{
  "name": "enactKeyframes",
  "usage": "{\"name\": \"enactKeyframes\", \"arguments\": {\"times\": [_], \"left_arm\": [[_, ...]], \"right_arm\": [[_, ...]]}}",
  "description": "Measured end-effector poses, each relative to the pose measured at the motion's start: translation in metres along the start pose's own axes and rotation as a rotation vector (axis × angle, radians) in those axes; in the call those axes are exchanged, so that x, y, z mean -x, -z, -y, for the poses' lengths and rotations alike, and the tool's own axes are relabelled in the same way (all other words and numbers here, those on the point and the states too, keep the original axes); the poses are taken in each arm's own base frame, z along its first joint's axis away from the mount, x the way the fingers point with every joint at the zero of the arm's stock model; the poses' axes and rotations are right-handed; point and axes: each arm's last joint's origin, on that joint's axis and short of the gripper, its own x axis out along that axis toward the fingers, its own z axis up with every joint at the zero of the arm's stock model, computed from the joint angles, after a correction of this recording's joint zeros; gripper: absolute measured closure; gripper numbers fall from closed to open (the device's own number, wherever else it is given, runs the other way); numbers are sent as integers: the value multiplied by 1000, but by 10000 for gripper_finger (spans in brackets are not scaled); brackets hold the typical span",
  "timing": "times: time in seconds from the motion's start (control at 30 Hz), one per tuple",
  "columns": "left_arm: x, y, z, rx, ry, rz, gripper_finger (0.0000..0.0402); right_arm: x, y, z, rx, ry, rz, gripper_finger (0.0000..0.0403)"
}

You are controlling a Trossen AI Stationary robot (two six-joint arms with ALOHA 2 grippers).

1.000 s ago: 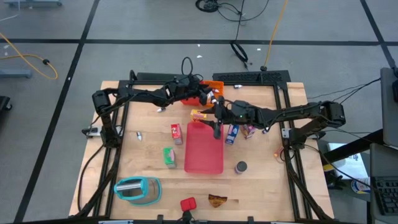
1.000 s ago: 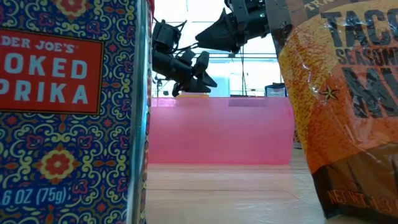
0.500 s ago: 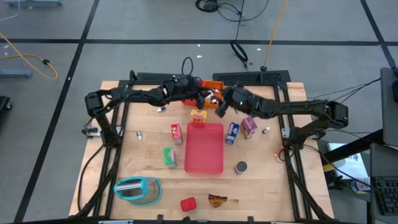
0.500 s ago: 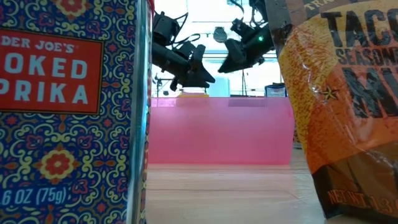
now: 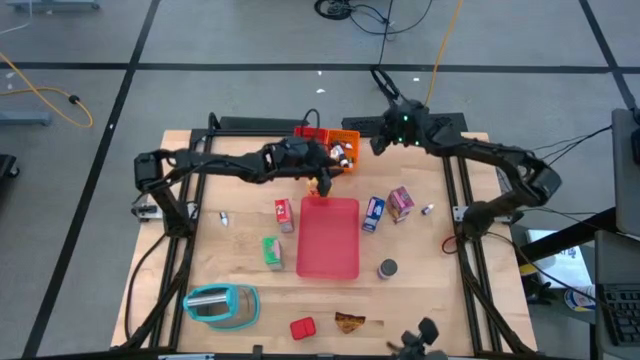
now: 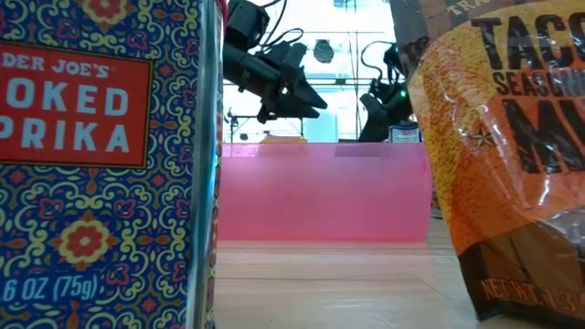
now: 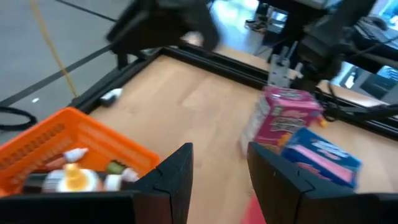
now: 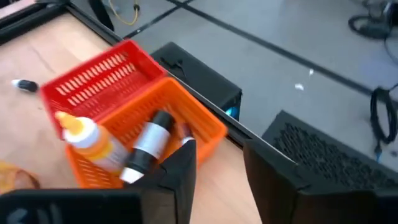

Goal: Pick & Place Kitchen Items
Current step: Put the top right small black food coloring bottle into the orange basket

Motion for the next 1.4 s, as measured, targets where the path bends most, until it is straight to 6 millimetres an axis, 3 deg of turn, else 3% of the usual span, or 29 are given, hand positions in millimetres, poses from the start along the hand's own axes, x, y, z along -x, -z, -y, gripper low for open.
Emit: {"name": "enactKeyframes", "arguments": {"times": [0.2,0.7,1.07,1.4], "left_arm": [[-1,3,17,-22,39,-6,247],[-1,5,32,-37,76,-3,247],[-1,6,31,-36,73,-9,247],[-1,6,31,-59,73,-7,247]], "right_arm": [[-16,11,27,-64,-3,-69,285],[-71,56,46,-104,-27,-263,243],[-75,47,51,15,102,-242,222],[-81,57,65,13,144,-290,222]]}}
